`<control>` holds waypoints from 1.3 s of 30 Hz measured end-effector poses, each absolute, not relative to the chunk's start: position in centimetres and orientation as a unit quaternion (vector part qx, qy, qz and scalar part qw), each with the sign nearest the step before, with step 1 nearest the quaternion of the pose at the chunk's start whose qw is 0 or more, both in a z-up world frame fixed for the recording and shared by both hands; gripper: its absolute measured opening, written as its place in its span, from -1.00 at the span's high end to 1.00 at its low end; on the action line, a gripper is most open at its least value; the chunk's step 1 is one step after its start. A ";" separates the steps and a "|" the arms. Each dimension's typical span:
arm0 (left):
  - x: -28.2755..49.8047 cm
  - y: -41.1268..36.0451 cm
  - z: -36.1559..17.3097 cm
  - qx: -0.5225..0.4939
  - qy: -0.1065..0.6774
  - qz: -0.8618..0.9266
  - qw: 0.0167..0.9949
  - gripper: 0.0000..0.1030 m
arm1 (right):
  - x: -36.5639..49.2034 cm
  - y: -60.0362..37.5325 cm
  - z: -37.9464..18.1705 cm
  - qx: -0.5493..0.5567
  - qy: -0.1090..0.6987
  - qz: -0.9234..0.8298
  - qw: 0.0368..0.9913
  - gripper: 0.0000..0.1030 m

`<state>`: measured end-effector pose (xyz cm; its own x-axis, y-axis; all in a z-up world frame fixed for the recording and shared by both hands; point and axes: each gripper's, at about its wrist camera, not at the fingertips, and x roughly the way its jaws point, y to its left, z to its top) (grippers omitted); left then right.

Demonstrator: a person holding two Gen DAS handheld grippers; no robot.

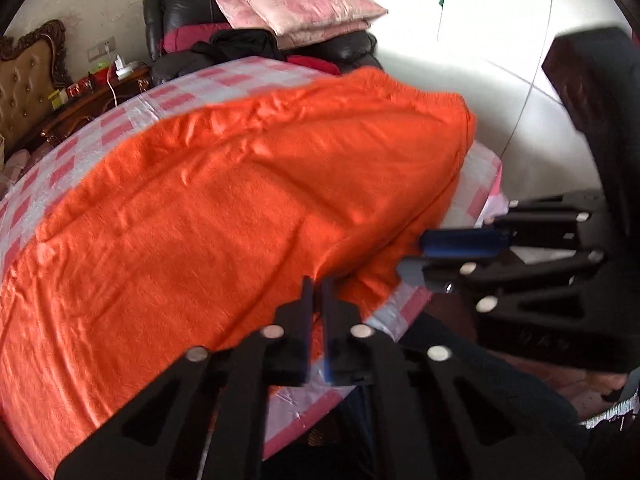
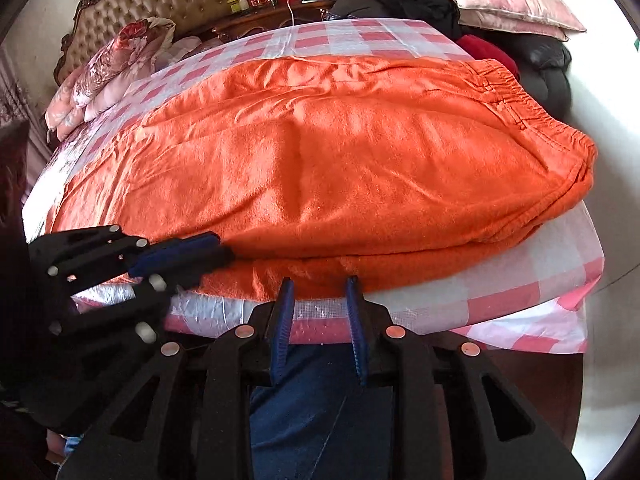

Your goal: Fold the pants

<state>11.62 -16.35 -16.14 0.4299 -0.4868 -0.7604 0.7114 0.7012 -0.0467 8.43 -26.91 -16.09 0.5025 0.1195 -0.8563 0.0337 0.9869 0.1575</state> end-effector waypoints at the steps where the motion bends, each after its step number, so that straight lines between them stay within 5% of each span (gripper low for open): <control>1: 11.3 -16.0 -15.5 0.135 0.391 -0.362 0.836 0.95 | 8.4 -27.0 -16.1 0.079 0.498 0.026 0.863 0.50; 20: 8.6 -15.6 -16.5 0.140 0.398 -0.375 0.826 0.97 | 7.0 -28.6 -13.0 0.099 0.478 0.019 0.873 0.50; 24: 8.6 -15.6 -16.9 0.135 0.400 -0.374 0.825 0.96 | 8.3 -28.4 -10.8 0.077 0.417 0.012 0.906 0.22; 30: 8.7 -14.4 -16.5 0.100 0.404 -0.380 0.826 0.91 | 11.0 -28.9 -14.9 0.043 0.465 -0.021 0.884 0.21; 32: 8.4 -13.6 -15.6 0.078 0.395 -0.382 0.832 0.77 | 10.5 -28.8 -15.4 0.026 0.463 -0.023 0.886 0.21; 36: 8.6 -10.2 -13.6 0.019 0.356 -0.322 0.877 -0.08 | 9.9 -28.7 -15.6 0.018 0.461 -0.029 0.887 0.20; 39: 10.4 -6.3 -14.0 0.001 0.341 -0.229 0.912 -0.10 | 9.6 -28.3 -15.7 0.003 0.459 -0.036 0.888 0.19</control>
<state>10.42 -6.35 -13.98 0.6628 -0.4176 -0.6216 0.4184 0.8949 -0.1550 9.62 -28.25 -15.75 0.5757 -0.0610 -0.8154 0.0661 0.9974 -0.0280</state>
